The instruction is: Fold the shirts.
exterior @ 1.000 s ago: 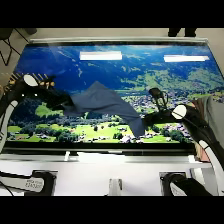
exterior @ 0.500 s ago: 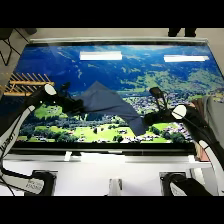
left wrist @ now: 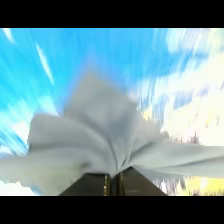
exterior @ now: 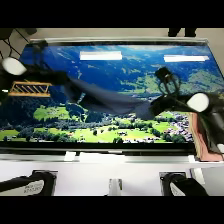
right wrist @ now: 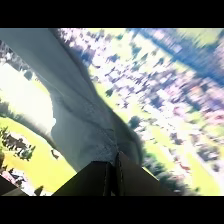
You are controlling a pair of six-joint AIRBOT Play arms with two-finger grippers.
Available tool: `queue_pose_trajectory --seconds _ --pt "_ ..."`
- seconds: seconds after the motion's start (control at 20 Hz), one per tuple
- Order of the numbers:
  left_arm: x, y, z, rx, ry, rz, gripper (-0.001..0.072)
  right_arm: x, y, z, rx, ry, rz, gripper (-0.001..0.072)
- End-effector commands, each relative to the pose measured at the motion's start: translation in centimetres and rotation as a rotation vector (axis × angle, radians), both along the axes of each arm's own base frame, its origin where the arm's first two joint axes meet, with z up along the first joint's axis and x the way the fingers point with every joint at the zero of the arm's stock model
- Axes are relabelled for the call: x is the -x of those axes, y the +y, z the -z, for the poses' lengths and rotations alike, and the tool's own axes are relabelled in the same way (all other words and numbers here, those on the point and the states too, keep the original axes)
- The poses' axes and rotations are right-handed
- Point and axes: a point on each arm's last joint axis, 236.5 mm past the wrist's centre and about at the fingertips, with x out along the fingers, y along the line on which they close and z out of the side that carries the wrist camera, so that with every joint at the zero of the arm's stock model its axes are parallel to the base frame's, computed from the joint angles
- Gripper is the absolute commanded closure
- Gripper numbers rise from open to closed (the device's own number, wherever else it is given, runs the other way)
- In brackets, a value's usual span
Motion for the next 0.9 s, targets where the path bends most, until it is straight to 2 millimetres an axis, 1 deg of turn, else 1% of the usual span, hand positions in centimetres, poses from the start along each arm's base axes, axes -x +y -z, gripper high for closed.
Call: queue_pose_trajectory --seconds 0.0,0.05,0.1,0.15,0.2,0.25,0.3,0.35,0.45,0.5,0.55,0.6,0.65,0.75,0.85 --pt "5.4 3.9 -16.4 -0.076 -0.354 -0.07 0.0671 3.0 -1.9 -7.4 0.038 -0.066 0.034 0.0688" --pt "7.4 3.9 -18.4 -0.064 -0.391 -0.075 0.0671 4.0 -1.7 -8.0 0.003 -0.053 0.06 0.0688" --pt "9.0 3.8 -18.9 -0.057 -0.386 -0.071 0.0671 5.1 -1.6 -7.6 -0.009 -0.009 0.065 0.0688" --pt "10.4 3.6 -18.1 -0.061 -0.334 -0.056 0.0671 6.3 -1.4 -6.5 -0.006 0.062 0.048 0.0688" --pt "11.4 3.4 -16.5 -0.077 -0.261 -0.035 0.0671 7.5 -1.2 -4.8 0.0 0.142 0.031 0.0688" --pt "11.9 3.2 -15.0 -0.092 -0.198 -0.013 0.0671 8.4 -1.1 -3.2 0.009 0.21 0.022 0.0688" --pt "11.5 3.1 -14.2 -0.095 -0.183 -0.009 0.0671 9.1 -1.1 -1.4 0.013 0.259 0.021 0.0688" --pt "10.3 3.0 -14.1 -0.085 -0.205 -0.021 0.0671 9.1 -1.1 0.1 0.014 0.278 0.027 0.0688" --pt "6.7 2.9 -15.1 -0.053 -0.3 -0.057 0.0671 8.1 -1.1 2.4 0.001 0.265 0.051 0.0688" --pt "4.6 2.8 -15.2 -0.038 -0.333 -0.073 0.0671 7.6 -0.9 3.1 -0.011 0.251 0.062 0.0688" --pt "2.9 2.6 -14.4 -0.032 -0.336 -0.08 0.067 7.2 -0.7 3.5 -0.029 0.24 0.074 0.0688" --pt "1.1 2.1 -12.5 -0.03 -0.303 -0.076 0.067 6.6 -0.6 3.6 -0.042 0.221 0.09 0.0688" --pt "-0.4 1.4 -9.9 -0.035 -0.249 -0.064 0.0671 6.0 -0.7 3.6 -0.053 0.196 0.108 0.0688" --pt "-3.2 -0.6 -3.6 -0.05 -0.123 -0.026 0.067 4.4 -0.6 3.5 -0.078 0.143 0.141 0.0688" --pt "-5.0 -3.0 2.8 -0.066 -0.003 0.014 0.067 3.5 -0.6 4.4 -0.083 0.157 0.162 0.0688"
